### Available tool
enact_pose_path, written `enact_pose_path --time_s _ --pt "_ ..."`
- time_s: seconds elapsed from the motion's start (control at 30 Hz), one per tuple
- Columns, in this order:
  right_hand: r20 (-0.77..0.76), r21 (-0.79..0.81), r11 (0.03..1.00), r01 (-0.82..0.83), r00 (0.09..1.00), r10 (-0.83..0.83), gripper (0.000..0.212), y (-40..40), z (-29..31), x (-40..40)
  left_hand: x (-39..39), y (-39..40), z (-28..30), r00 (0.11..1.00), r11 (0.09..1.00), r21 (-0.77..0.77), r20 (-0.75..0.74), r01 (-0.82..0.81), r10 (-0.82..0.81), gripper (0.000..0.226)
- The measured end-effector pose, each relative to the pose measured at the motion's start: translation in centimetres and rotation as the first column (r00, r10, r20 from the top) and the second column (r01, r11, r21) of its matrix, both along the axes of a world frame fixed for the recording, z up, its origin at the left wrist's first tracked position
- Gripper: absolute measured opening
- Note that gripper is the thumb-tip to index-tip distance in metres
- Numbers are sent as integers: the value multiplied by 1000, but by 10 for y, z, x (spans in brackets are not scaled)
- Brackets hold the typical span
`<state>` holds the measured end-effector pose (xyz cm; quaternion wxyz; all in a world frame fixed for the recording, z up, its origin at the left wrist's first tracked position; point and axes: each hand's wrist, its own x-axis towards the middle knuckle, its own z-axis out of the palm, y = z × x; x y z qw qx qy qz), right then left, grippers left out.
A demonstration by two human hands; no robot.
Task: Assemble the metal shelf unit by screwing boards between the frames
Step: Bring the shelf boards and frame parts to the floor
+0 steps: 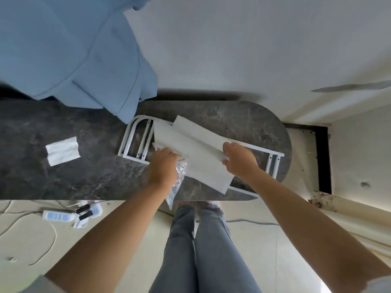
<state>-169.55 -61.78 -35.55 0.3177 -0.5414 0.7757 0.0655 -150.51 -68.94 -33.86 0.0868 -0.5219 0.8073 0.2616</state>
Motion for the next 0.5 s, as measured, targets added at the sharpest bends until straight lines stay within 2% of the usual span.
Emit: enact_pose_path --time_s 0.1,0.17,0.23,0.3,0.33,0.37,0.43,0.5 --pt "-27 -74 981 -178 984 176 25 18 18 31 20 35 16 981 979 72 -21 -189 191 31" --pt "-29 -112 950 -292 956 290 26 27 26 49 31 57 22 913 911 79 -24 -404 407 20" --pt "-9 -138 924 -356 933 359 27 30 37 67 48 77 27 847 847 55 -22 -529 531 18" --pt "-22 -166 906 -390 920 392 24 31 47 83 68 100 33 803 806 53 -71 -589 591 13" --pt "-52 -171 889 -426 904 423 22 33 49 92 79 111 33 805 812 16 -126 -583 580 15" --pt "-76 -175 871 -459 888 453 21 35 54 102 89 121 38 830 843 17 -164 -538 533 25" --pt "-78 -159 819 -551 834 546 24 44 58 128 113 149 39 882 881 -47 -32 -471 470 31" --pt "-134 -125 743 -657 754 643 33 56 65 159 138 173 35 854 855 1 54 -518 517 14"
